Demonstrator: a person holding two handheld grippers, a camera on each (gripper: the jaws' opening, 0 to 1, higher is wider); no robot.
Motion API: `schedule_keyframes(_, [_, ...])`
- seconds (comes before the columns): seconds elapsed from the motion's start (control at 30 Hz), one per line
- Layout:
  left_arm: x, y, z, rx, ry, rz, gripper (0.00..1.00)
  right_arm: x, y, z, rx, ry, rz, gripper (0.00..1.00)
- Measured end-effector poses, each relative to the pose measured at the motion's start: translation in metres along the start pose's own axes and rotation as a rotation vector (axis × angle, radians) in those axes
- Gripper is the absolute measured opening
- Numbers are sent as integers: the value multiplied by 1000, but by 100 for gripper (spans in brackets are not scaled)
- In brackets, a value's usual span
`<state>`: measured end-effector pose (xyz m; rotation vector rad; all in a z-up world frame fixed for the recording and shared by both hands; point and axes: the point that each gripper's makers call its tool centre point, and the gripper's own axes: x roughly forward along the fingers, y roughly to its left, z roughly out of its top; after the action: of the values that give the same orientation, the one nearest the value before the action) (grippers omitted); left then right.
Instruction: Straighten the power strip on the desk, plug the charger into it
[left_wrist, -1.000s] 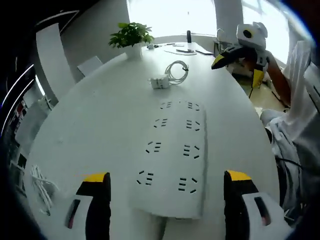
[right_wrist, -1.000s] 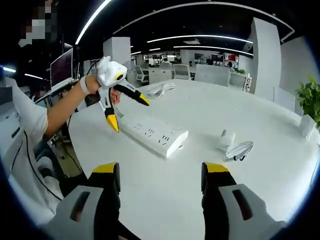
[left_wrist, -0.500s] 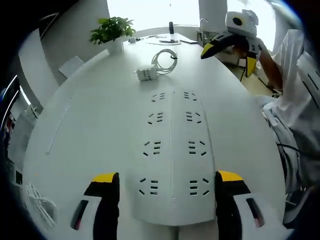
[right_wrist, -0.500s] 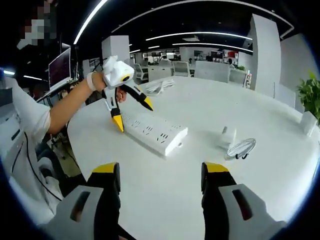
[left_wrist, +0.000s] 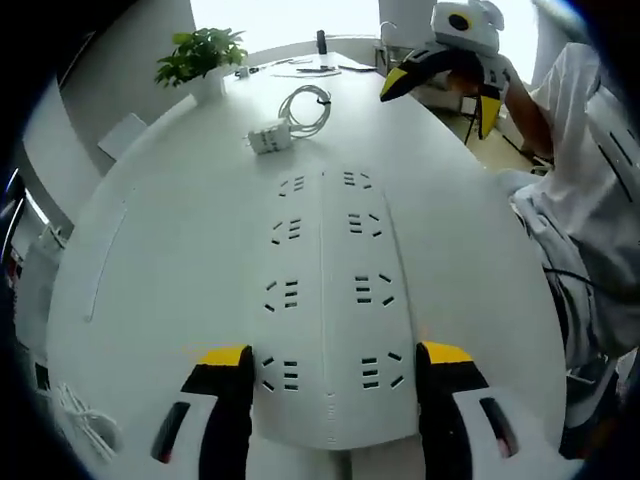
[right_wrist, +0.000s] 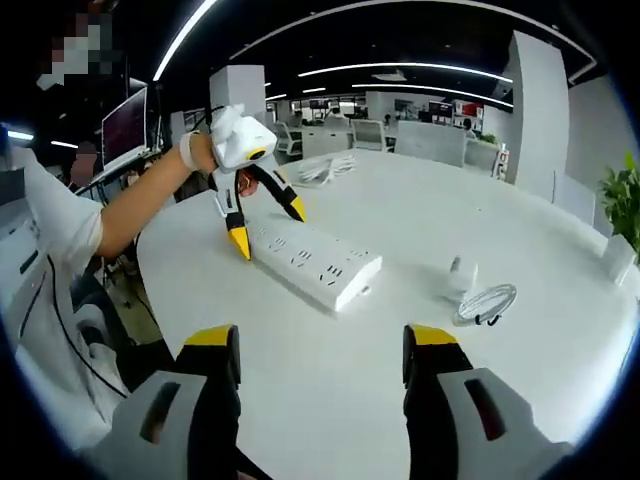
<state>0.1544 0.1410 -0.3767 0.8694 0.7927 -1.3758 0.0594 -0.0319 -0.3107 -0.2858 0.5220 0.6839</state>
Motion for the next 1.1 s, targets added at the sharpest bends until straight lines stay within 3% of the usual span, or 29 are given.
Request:
schedule_keyframes(0.2, [0, -1, -1, -1, 49, -4, 67, 13, -14, 18, -266, 121, 70, 68])
schedule_keyframes(0.27, [0, -1, -2, -2, 55, -3, 67, 19, -19, 32, -311, 125, 91, 68])
schedule_keyframes(0.33, [0, 0, -2, -3, 60, -4, 67, 27, -17, 44, -355, 129, 160, 68])
schedule_keyframes(0.47, [0, 0, -3, -7, 70, -5, 67, 52, -16, 52, -424, 213, 280, 71])
schedule_keyframes(0.57, [-1, -1, -3, -7, 70, -5, 67, 77, -21, 48, -452, 318, 323, 73])
schedule_keyframes(0.77, [-2, -1, -5, -12, 56, -6, 67, 109, -20, 34, -542, 452, 371, 72])
schedule_keyframes(1.1, [-2, -7, -5, -16, 58, -8, 67, 131, -9, 16, -655, 579, 427, 71])
